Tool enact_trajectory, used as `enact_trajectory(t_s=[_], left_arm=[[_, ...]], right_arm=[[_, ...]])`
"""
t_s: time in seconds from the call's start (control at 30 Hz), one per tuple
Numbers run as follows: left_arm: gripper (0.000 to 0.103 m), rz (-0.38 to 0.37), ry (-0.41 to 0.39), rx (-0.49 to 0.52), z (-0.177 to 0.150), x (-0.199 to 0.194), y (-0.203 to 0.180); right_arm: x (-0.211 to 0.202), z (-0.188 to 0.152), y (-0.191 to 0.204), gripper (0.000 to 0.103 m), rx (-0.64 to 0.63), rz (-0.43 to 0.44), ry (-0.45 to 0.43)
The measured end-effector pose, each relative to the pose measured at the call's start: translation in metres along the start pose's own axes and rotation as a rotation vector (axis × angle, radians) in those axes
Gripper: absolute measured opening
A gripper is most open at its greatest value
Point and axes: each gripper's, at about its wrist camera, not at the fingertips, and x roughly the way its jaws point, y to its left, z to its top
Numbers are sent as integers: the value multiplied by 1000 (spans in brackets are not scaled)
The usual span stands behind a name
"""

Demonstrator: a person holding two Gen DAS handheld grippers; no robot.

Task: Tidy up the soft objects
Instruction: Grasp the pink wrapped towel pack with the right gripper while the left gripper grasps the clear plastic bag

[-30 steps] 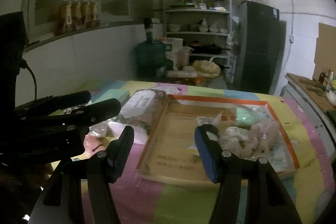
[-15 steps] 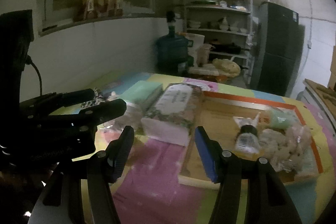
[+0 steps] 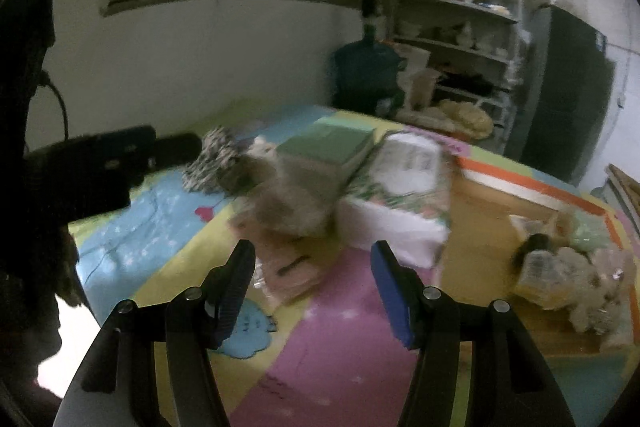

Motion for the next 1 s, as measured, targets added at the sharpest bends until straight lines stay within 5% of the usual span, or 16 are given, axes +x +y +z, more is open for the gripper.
enact_trajectory(t_s=[0.53, 0.8, 1.0], left_arm=[[74, 18, 38, -106, -13, 12, 57], [74, 21, 45, -129, -17, 12, 69], [74, -10, 56, -124, -17, 16, 72]], right_arm=[[81, 5, 16, 69, -95, 164, 212], [104, 14, 30, 69, -210, 163, 275], [94, 6, 43, 50, -222, 162, 275]])
